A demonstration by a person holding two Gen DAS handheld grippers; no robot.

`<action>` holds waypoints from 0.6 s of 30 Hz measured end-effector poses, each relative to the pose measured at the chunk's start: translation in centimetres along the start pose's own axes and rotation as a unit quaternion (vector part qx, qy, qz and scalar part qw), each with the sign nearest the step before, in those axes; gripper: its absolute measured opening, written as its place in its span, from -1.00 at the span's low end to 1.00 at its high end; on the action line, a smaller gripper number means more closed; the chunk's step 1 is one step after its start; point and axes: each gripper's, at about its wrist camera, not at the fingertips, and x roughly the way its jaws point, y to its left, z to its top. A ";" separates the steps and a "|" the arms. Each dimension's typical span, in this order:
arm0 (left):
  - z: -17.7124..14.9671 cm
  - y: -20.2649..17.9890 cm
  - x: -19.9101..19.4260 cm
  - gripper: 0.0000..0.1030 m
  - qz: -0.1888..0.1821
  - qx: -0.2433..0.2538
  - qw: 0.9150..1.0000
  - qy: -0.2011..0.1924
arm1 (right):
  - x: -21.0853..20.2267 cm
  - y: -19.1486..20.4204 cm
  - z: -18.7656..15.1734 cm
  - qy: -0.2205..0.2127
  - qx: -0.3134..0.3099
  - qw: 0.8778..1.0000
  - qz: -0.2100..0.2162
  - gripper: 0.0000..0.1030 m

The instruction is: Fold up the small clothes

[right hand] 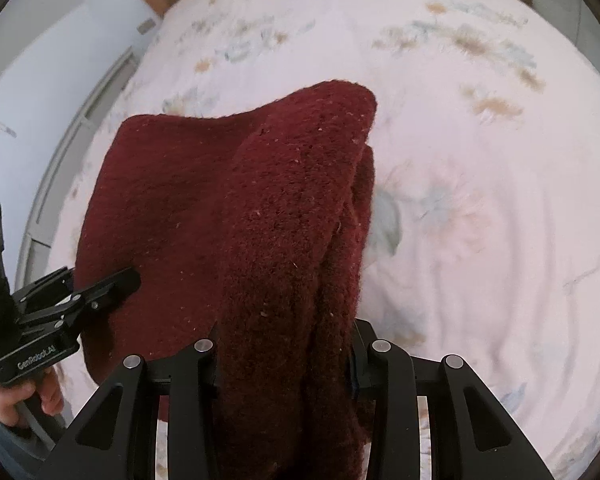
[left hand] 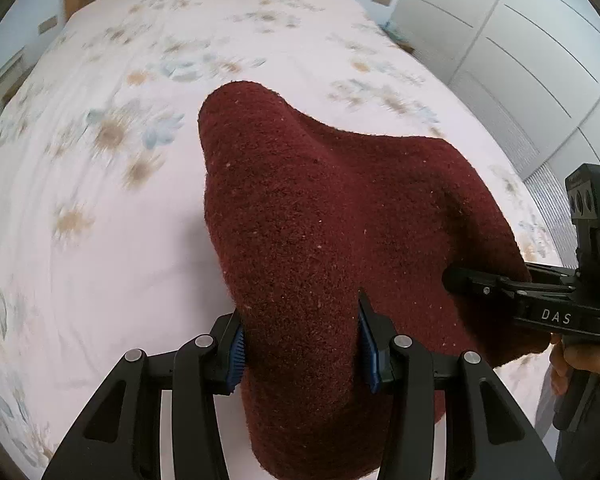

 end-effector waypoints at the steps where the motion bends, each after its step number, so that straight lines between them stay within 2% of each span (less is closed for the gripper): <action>1: -0.8 0.4 0.2 -0.20 0.000 -0.005 1.000 0.004 | 1.4 0.0 -0.5 0.013 0.003 1.000 -0.004 -0.25; 4: -3.0 2.0 3.1 -0.20 0.003 -0.025 0.999 0.032 | 3.4 -0.8 -1.9 0.025 0.008 1.000 -0.017 -0.18; 7: -4.7 2.9 4.4 -0.10 0.003 -0.031 0.999 0.022 | 3.4 -1.7 -2.1 0.017 0.032 0.999 -0.004 0.02; 11: -4.9 3.1 4.3 0.09 0.002 -0.034 0.999 0.020 | 3.2 -1.7 -1.6 0.016 0.013 0.999 -0.033 0.30; 13: -4.7 3.1 4.2 0.12 0.004 -0.039 0.999 0.025 | 3.1 -1.3 -1.1 0.016 0.010 0.999 -0.042 0.45; 16: -3.9 2.8 3.7 0.19 0.012 -0.051 0.998 0.031 | 1.7 -0.5 -1.4 0.003 -0.009 0.998 -0.059 0.56; 18: -3.9 3.0 2.3 0.35 0.017 -0.044 0.998 0.030 | 1.3 -0.2 -1.4 -0.002 -0.017 0.998 -0.067 0.62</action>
